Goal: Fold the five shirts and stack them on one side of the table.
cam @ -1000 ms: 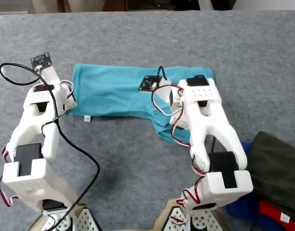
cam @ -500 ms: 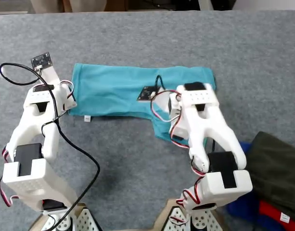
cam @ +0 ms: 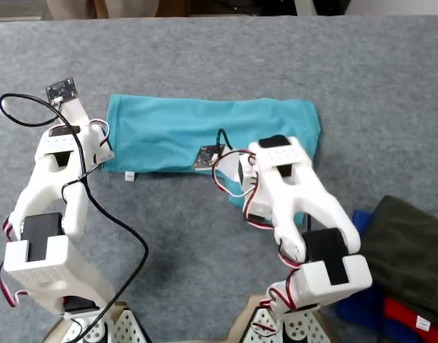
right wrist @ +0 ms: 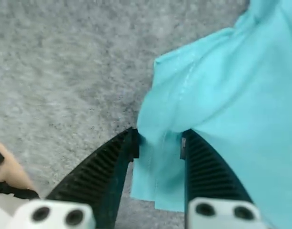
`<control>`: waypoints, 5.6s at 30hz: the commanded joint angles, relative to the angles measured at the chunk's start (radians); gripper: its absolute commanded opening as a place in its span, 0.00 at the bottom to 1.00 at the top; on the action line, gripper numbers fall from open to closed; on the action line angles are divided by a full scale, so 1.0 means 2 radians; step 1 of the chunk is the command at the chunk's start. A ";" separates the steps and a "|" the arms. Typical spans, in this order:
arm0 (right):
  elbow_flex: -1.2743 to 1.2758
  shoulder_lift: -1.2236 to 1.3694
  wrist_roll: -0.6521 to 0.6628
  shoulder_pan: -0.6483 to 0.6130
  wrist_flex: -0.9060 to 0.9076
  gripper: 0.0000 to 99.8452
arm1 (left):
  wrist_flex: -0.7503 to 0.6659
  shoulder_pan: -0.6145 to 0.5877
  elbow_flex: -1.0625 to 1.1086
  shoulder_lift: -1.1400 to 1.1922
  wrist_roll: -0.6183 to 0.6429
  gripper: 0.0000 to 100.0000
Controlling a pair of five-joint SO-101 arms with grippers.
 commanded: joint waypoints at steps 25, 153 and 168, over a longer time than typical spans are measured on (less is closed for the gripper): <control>-0.063 0.059 -0.006 0.024 -0.017 0.00 | 0.001 -0.002 -0.017 -0.003 -0.007 0.02; -1.108 0.420 -0.109 0.061 0.315 0.01 | 0.043 -0.031 -0.074 -0.007 0.037 0.19; -0.972 0.353 -0.253 0.170 0.298 0.01 | 0.292 -0.007 -0.498 0.237 -0.010 0.24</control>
